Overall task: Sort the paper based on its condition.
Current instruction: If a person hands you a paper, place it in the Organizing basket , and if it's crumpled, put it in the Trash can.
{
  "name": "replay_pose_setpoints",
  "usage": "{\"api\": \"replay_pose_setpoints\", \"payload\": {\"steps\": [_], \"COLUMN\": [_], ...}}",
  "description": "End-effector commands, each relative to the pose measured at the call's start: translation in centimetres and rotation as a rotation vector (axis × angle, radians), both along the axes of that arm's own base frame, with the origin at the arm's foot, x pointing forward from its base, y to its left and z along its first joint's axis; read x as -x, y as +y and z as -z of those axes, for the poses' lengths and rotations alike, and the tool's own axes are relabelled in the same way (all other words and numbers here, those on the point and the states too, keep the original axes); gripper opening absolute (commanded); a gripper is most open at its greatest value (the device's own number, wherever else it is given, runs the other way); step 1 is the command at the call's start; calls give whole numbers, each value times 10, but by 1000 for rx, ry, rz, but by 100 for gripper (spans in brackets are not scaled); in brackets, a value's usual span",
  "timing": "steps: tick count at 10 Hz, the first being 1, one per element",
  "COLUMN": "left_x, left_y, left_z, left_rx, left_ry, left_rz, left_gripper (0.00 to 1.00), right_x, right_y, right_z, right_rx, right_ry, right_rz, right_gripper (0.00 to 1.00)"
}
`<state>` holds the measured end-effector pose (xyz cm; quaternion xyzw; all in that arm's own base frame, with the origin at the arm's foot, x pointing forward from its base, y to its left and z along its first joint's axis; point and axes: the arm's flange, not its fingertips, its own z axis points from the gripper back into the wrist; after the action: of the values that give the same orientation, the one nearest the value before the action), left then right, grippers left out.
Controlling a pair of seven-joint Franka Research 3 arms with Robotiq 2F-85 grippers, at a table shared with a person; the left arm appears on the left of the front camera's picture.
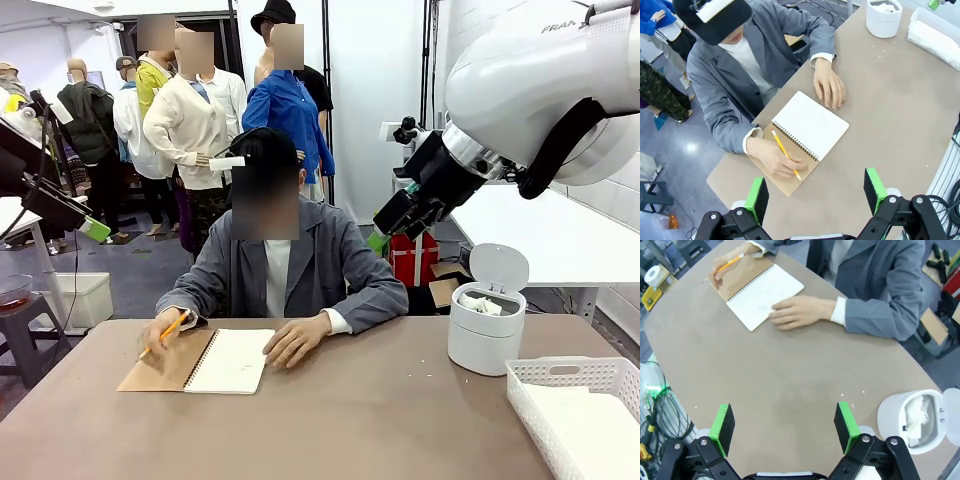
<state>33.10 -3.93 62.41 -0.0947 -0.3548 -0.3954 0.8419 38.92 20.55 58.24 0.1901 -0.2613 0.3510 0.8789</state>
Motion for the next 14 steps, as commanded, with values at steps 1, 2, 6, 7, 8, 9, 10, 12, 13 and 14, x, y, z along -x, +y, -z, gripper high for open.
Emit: {"api": "replay_pose_setpoints", "payload": {"steps": [1, 2, 6, 7, 8, 9, 10, 12, 13, 14], "left_x": [-1, -1, -1, -1, -1, -1, -1, -1, -1, -1], "left_y": [0, 0, 0, 0, 0, 0, 0, 0, 0, 0], "left_z": [0, 0, 0, 0, 0, 0, 0, 0, 0, 0], "left_rx": [1, 1, 1, 1, 1, 1, 1, 1, 1, 1], "left_ry": [-4, -4, -4, -4, -4, -4, -4, -4, -4, -4], "left_rz": [-3, -3, -3, -3, -3, -3, -3, -3, -3, -3], "left_gripper": [100, 100, 100, 100, 100, 100, 100, 100, 100, 100], "right_x": [1, 1, 1, 1, 1, 1, 1, 1, 1, 1], "right_y": [1, 1, 1, 1, 1, 1, 1, 1, 1, 1], "right_z": [0, 0, 0, 0, 0, 0, 0, 0, 0, 0], "right_rx": [-6, -6, -6, -6, -6, -6, -6, -6, -6, -6], "right_ry": [4, 4, 4, 4, 4, 4, 4, 4, 4, 4], "right_rz": [2, 2, 2, 2, 2, 2, 2, 2, 2, 2], "right_gripper": [100, 100, 100, 100, 100, 100, 100, 100, 100, 100]}}
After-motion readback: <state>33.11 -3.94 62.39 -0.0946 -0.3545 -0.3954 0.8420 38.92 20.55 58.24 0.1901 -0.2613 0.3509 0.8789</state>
